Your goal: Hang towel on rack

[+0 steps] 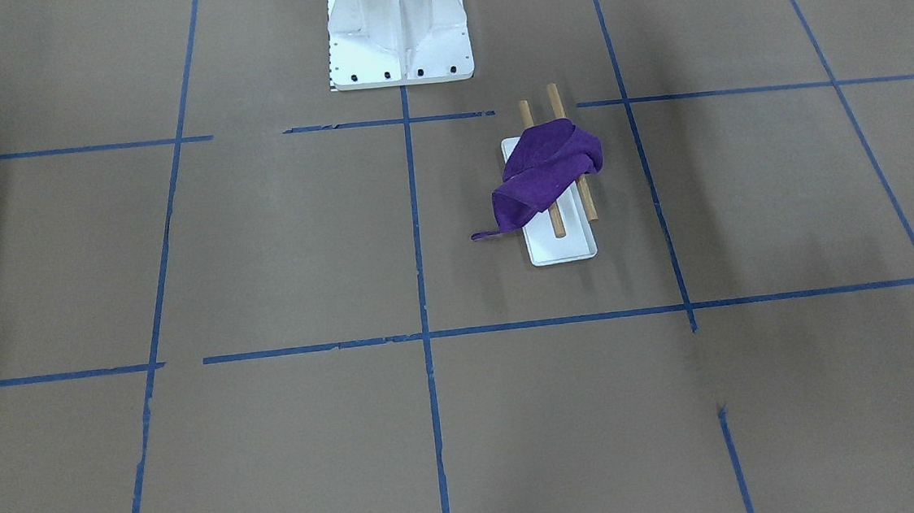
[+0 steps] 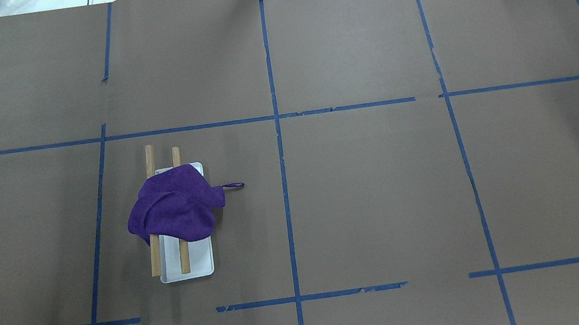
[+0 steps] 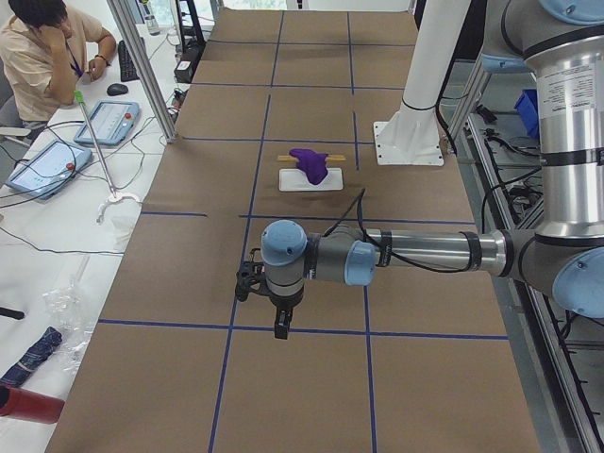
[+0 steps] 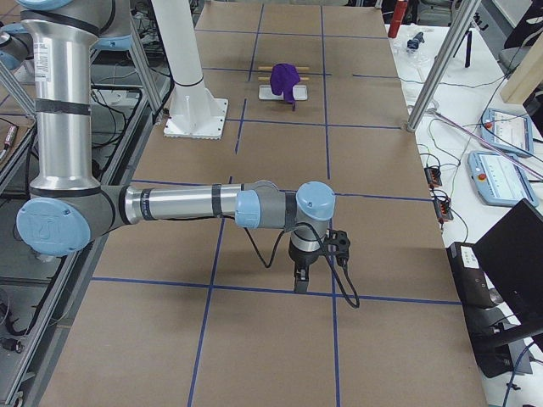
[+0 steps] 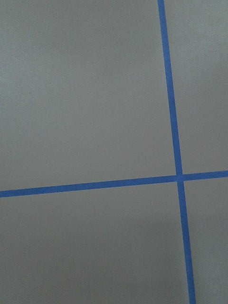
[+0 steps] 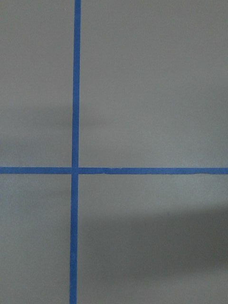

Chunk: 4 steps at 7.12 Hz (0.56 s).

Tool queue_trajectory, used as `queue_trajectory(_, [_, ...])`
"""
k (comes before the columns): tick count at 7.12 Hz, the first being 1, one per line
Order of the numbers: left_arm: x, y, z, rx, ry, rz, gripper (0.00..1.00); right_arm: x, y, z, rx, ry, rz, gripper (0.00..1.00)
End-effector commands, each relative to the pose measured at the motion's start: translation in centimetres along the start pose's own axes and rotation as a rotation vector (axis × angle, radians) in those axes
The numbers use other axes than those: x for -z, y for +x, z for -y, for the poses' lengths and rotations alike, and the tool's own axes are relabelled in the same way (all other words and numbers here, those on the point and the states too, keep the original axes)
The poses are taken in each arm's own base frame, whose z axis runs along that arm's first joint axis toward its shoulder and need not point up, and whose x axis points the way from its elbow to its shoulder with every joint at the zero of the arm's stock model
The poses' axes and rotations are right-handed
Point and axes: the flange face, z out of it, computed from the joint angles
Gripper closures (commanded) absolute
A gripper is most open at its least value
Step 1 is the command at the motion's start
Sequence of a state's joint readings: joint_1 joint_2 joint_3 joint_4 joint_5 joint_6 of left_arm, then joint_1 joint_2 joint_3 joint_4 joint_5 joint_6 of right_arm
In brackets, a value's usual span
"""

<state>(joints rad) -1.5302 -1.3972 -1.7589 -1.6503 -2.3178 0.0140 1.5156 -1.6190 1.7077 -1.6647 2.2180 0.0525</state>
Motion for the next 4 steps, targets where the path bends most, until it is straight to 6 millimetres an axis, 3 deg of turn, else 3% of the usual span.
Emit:
queue_trajectory(1, [0.2,0.15,-0.13,-0.002,0.004,0.0,0.0,-0.3,0.21,-0.2,-0.006,-0.007,0.001,0.0])
queue_trajectory(4, [-0.09,-0.13,-0.43,0.009,-0.003,0.002,0.0,-0.24,0.17,-0.13,-0.004,-0.006,0.001,0.0])
